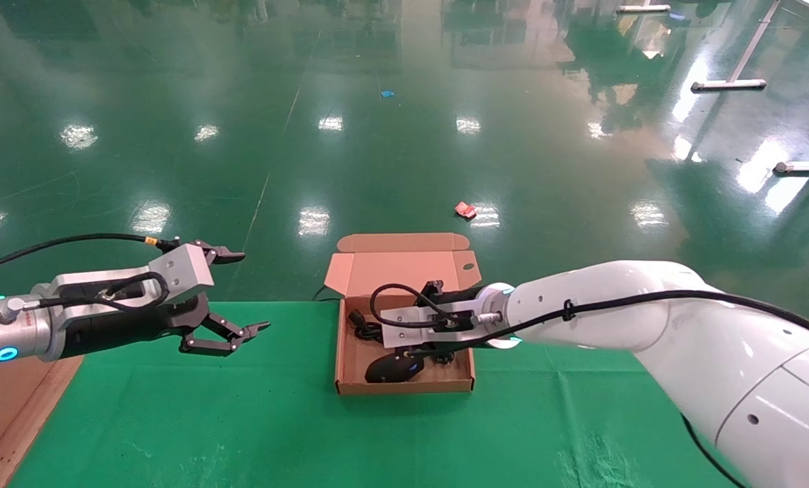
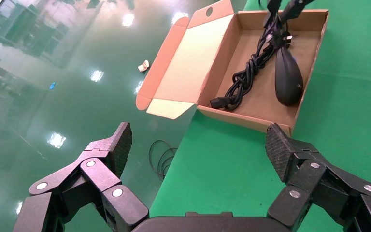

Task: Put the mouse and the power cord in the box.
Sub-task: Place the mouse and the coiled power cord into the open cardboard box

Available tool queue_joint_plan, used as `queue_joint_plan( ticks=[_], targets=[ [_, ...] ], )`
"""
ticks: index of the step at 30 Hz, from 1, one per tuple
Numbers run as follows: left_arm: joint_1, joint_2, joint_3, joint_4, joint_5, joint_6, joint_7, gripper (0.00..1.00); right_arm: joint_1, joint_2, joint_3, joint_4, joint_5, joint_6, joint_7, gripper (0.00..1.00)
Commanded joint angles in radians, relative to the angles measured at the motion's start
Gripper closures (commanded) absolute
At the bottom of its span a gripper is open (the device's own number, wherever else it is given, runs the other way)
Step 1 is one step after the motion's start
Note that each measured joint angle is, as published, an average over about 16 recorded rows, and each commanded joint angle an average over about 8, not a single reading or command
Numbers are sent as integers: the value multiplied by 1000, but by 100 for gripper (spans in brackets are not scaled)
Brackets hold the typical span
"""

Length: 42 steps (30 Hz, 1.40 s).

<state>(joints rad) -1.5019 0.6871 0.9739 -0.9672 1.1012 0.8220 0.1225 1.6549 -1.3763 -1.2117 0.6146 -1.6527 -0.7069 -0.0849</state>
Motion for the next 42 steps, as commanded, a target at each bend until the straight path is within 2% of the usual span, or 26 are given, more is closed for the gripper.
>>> queue_joint_plan(
  ticks=[1,16,42],
  targets=[
    [1,-2,0,-2,0,-1,0,0,-4,0,-7,-3,0,6,1,0],
    [11,4,-19,-3,-9,19,-8,0,-12,28,47,26,31,-40,7,0],
    [191,-31,-312,-139,-166,303,-139,0,-261,350,434,307,420,-368,123,0]
  ],
)
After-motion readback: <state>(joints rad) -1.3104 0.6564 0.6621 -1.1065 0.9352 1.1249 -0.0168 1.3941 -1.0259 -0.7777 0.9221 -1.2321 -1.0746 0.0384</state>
